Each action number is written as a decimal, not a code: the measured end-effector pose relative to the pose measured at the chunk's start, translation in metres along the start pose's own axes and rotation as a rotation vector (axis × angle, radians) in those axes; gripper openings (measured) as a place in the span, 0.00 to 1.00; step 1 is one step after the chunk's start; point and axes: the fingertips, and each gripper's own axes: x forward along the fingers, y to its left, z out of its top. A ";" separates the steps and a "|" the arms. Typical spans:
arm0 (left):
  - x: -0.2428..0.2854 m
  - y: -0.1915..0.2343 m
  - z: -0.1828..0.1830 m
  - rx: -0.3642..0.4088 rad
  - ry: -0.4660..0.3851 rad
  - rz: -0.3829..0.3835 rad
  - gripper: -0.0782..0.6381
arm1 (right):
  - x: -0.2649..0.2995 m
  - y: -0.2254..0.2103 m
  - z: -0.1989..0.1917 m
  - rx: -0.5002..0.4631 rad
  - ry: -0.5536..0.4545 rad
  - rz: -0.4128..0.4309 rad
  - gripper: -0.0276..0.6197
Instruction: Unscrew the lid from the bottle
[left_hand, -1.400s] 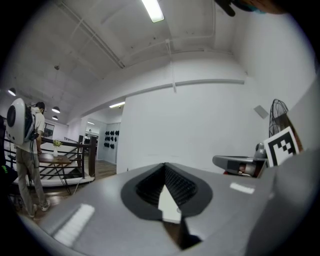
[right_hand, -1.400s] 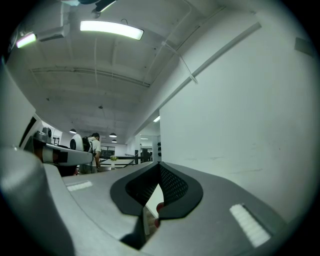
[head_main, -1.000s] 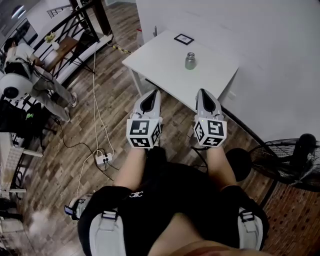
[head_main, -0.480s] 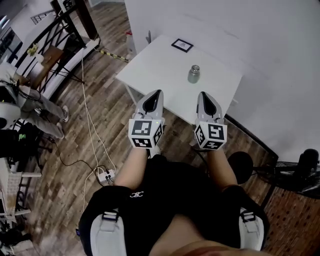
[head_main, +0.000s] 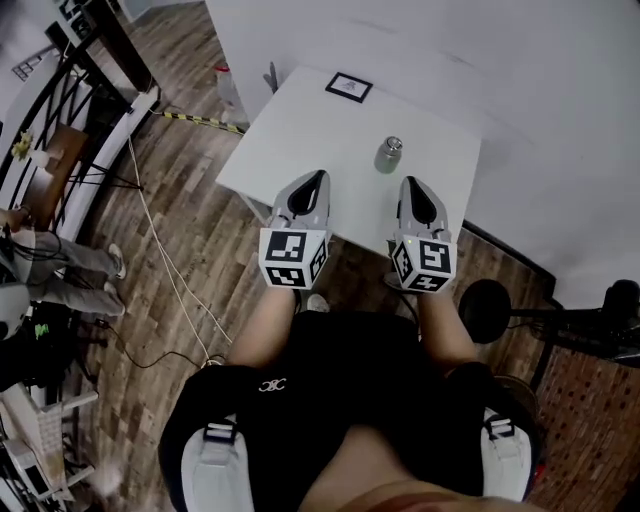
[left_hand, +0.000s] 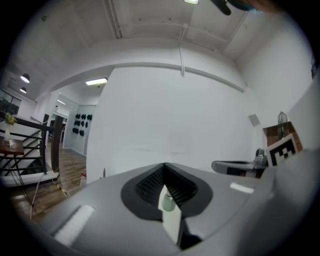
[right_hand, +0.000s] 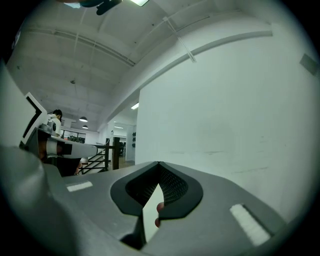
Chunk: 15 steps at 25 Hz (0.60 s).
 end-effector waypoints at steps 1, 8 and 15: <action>0.006 0.002 -0.001 0.002 0.007 -0.017 0.18 | 0.004 -0.001 -0.001 0.001 0.006 -0.018 0.04; 0.034 0.007 -0.013 -0.020 0.040 -0.102 0.18 | 0.014 -0.013 -0.010 -0.021 0.017 -0.097 0.04; 0.060 0.002 -0.034 -0.042 0.054 -0.177 0.18 | 0.022 -0.028 -0.024 -0.062 0.008 -0.130 0.04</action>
